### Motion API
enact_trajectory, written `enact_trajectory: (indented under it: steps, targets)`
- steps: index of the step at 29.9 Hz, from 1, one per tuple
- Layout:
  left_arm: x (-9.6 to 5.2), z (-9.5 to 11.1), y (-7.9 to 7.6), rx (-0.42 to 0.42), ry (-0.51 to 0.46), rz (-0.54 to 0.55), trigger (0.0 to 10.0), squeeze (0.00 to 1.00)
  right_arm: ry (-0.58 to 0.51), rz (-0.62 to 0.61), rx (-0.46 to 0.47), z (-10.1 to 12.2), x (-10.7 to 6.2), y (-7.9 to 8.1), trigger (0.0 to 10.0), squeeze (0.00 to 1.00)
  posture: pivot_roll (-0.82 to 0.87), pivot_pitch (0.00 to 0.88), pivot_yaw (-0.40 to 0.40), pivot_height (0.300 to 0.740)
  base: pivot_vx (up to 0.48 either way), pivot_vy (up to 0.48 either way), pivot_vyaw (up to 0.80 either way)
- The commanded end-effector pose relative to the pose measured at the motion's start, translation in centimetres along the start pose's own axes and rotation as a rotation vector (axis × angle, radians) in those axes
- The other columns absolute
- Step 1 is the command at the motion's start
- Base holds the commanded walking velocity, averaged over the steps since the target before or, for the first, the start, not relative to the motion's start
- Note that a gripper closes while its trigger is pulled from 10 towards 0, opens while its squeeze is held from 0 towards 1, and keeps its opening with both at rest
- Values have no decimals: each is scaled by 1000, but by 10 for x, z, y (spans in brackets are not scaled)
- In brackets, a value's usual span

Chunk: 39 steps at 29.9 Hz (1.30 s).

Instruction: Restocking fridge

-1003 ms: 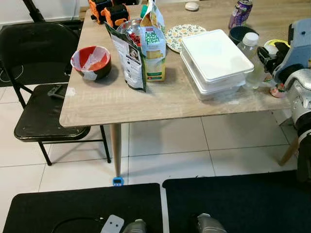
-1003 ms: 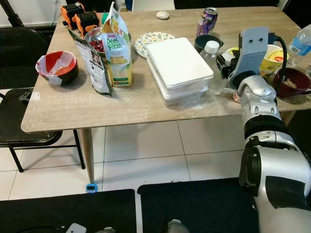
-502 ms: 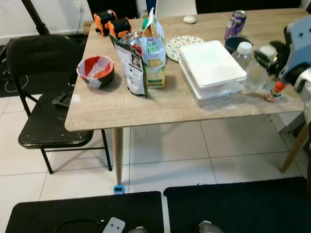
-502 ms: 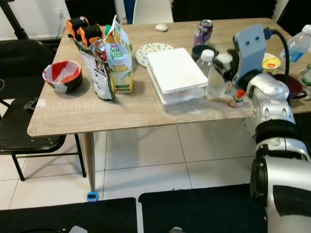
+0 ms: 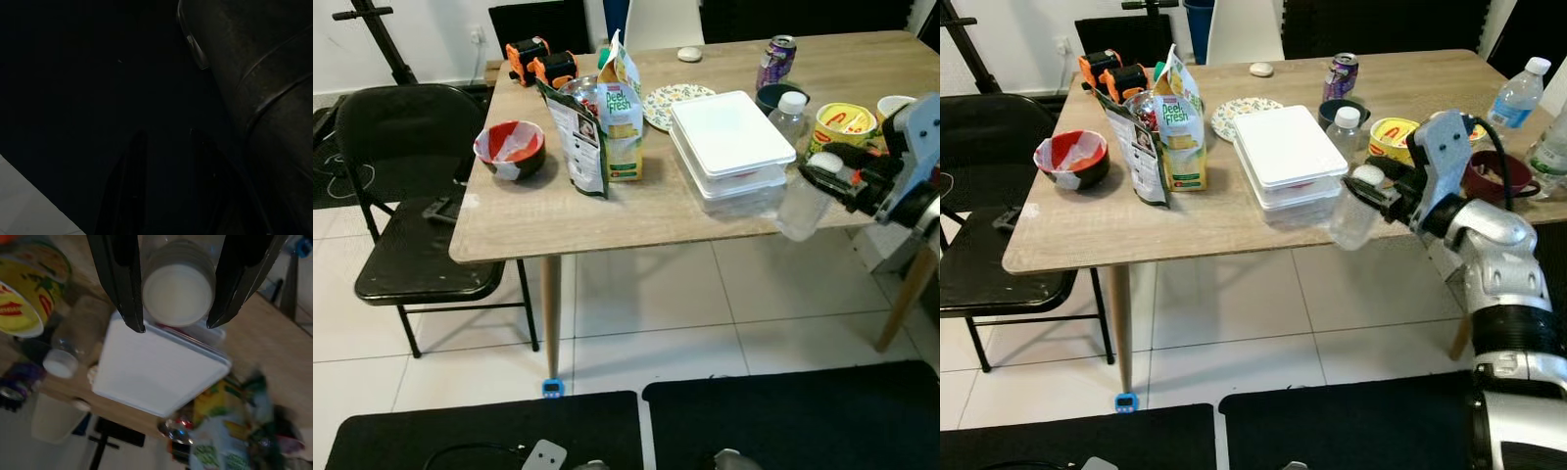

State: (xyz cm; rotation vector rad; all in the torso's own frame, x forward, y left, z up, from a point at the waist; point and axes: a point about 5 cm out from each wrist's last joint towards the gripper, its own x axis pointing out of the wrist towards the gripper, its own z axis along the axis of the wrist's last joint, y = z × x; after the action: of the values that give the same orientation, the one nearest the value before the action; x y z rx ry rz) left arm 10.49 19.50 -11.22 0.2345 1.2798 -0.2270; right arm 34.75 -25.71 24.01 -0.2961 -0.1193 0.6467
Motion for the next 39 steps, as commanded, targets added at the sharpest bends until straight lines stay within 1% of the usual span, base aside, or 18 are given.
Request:
enact_trajectory:
  steps: [1,2,5,9,10,13,14,15,19,21,25,27,28,34,35,36,38,39]
  targets:
    - [-1,53,6,30,-181,20,10000,0,-55,79,16,4,-1,12,10000,0,-49,0,16,740,0,0,0]
    - [-1,53,6,34,-178,22,10000,0,-34,170,59,-11,-3,31,10000,0,-48,0,13,740,0,0,0]
    - [-1,52,6,34,-178,22,10000,0,-3,185,72,-21,-2,36,10000,0,-47,0,11,740,0,0,0]
    - [-1,52,6,34,-176,25,10000,0,119,146,174,-65,-2,53,10000,0,-47,0,6,740,0,0,0]
    - [-1,52,6,34,-175,27,10000,0,174,90,212,-84,-3,55,10000,0,-45,0,6,740,0,0,0]
    - [-1,52,6,32,-176,29,10000,0,234,12,223,-101,-6,55,10000,0,-44,0,5,740,0,0,0]
    - [-1,53,6,31,-177,32,10000,0,276,-223,265,-119,-12,47,10000,0,-45,0,5,740,0,0,0]
    - [-1,53,6,31,-177,32,10000,0,276,-223,265,-119,-12,47,10000,0,-45,0,5,740,0,0,0]
    - [-1,54,5,34,-180,33,10000,0,365,-420,303,-146,-27,53,10000,0,-51,0,11,740,0,0,0]
    - [-1,54,5,35,-180,33,10000,0,386,-439,311,-152,-30,56,10000,0,-51,0,11,740,0,0,0]
    - [0,55,3,42,-181,33,10000,0,470,-531,416,-181,-45,80,10000,0,-56,0,14,740,0,0,0]
    - [0,55,4,46,-176,45,10000,0,559,-601,484,-201,-59,97,10000,0,-52,0,15,740,0,0,0]
    - [0,55,4,46,-176,45,10000,0,559,-601,484,-201,-59,97,10000,0,-52,0,15,740,0,0,0]
    - [0,55,4,40,-173,53,10000,0,716,-687,577,-229,-87,129,10000,0,-48,0,14,740,0,0,0]
    - [0,54,4,40,-171,56,10000,0,808,-715,632,-242,-103,151,10000,0,-48,0,18,740,0,0,0]
    - [0,54,4,41,-169,56,10000,0,838,-727,646,-246,-109,158,10000,0,-48,0,18,740,0,0,0]
    - [0,54,4,41,-169,56,10000,0,838,-727,646,-246,-109,158,10000,0,-48,0,18,740,0,0,0]
    - [0,53,4,42,-166,57,10000,0,870,-743,666,-250,-116,166,10000,0,-47,0,18,740,0,0,0]
